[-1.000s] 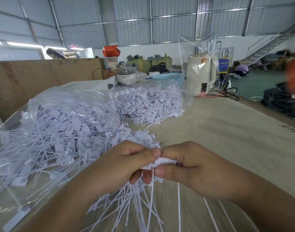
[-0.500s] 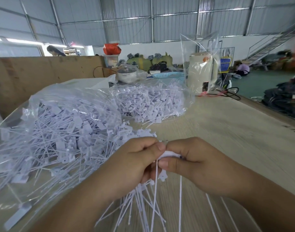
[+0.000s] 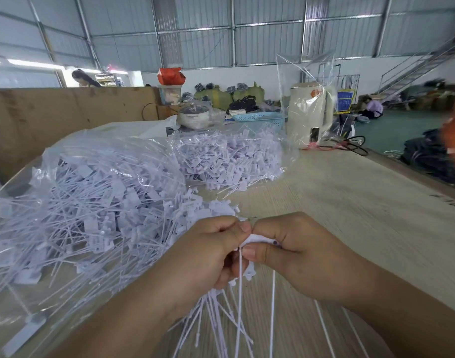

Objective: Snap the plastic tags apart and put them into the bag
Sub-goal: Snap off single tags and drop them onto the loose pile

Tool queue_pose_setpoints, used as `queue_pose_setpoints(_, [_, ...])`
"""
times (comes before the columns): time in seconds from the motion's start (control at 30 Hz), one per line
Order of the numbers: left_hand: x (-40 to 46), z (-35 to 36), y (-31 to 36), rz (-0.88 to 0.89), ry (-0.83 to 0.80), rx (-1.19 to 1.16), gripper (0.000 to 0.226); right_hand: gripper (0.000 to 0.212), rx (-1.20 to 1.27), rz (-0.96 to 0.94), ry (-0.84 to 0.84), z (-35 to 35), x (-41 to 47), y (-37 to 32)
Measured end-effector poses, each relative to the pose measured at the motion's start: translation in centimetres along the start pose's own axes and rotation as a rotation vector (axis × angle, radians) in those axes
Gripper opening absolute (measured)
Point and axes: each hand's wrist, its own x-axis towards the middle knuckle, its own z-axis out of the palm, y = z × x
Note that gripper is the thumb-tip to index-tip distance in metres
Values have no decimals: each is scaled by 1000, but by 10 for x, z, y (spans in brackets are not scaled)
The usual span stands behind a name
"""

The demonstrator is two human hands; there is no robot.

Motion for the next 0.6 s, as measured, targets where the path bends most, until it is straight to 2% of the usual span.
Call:
queue_pose_setpoints(0.1, [2,1,-2,-33,22,-98,46,22,-70,-7,48,1,2,3])
queue_pose_setpoints(0.3, [5,-3,-4,31,23,-26,40,17,10,-13,4,-1,1,2])
queue_pose_setpoints(0.5, [4,-14,3,67,84,9,31,31,0,47,40,-6,0,8])
queue_pose_setpoints(0.6, [2,-13,3,59,22,78,28,31,38,48,43,-6,-1,7])
